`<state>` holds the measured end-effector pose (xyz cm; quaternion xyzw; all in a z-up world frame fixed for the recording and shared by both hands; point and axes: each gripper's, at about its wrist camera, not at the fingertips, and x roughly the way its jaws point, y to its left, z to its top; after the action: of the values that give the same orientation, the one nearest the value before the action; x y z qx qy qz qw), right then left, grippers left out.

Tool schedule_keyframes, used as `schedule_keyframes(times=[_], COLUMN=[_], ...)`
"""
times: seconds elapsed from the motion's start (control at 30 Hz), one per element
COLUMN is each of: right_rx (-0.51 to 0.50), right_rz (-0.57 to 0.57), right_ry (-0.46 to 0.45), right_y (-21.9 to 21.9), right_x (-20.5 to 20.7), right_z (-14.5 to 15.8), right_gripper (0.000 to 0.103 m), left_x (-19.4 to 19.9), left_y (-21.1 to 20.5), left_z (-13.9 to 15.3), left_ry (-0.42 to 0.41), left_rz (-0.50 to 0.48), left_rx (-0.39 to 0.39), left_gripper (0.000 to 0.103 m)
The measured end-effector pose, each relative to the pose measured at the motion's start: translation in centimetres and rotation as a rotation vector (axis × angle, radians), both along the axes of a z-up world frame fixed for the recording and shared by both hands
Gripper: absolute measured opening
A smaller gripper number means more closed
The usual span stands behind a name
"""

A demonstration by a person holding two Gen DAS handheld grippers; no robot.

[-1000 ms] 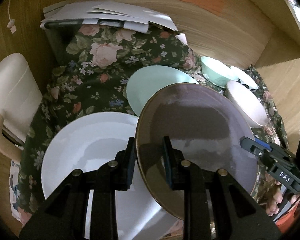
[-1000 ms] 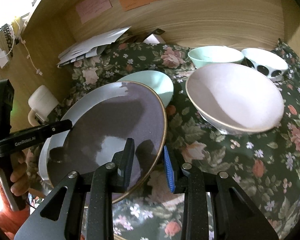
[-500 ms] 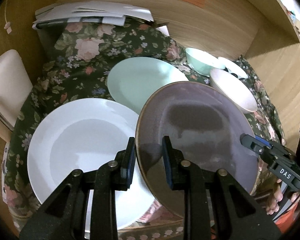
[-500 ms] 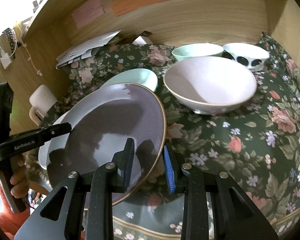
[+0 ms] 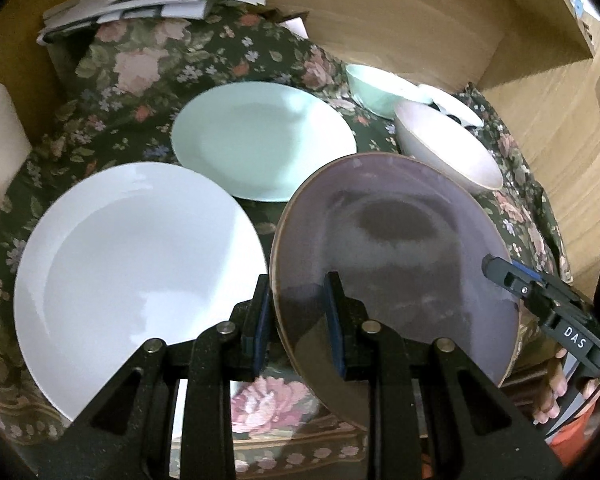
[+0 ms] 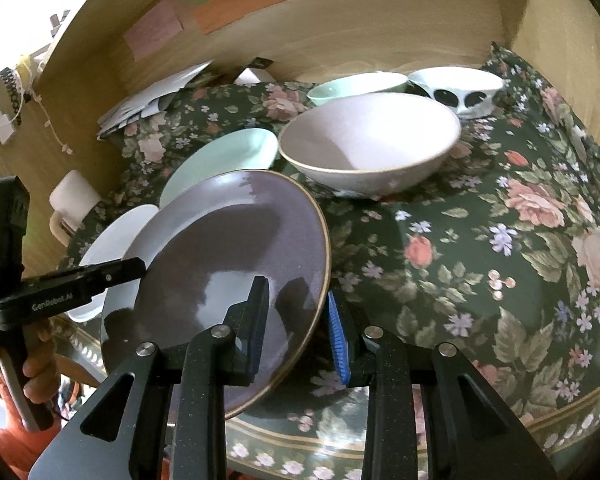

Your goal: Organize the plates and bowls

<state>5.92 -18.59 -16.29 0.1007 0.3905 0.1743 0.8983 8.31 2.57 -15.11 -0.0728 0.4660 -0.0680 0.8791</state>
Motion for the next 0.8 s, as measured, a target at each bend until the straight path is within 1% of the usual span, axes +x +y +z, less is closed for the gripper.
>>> schedule_keyframes(times=[0.4, 0.63, 0.77, 0.8], right_rx=[-0.004, -0.017, -0.032, -0.03], right_rz=[-0.005, -0.005, -0.004, 0.002], right_ry=[0.042, 0.037, 0.04, 0.043], right_y=[-1.2, -1.3, -1.3, -1.3], right_x=[0.8, 1.3, 1.6, 1.7], right_z=[-1.4, -1.4, -1.6, -1.6], right_gripper=[0.026, 0.026, 0.027, 0.028], left_x=[0.6, 1.4, 1.6, 1.6], left_y=[-1.5, -1.5, -1.8, -1.9], left_z=[-1.8, -2.1, -2.1, -2.1], left_ry=[0.054, 0.062, 0.056, 0.053], left_rz=[-0.017, -0.017, -0.023, -0.027], left_rx=[0.015, 0.008, 0.021, 0.026], left_gripper=[0.025, 0.025, 0.026, 0.026])
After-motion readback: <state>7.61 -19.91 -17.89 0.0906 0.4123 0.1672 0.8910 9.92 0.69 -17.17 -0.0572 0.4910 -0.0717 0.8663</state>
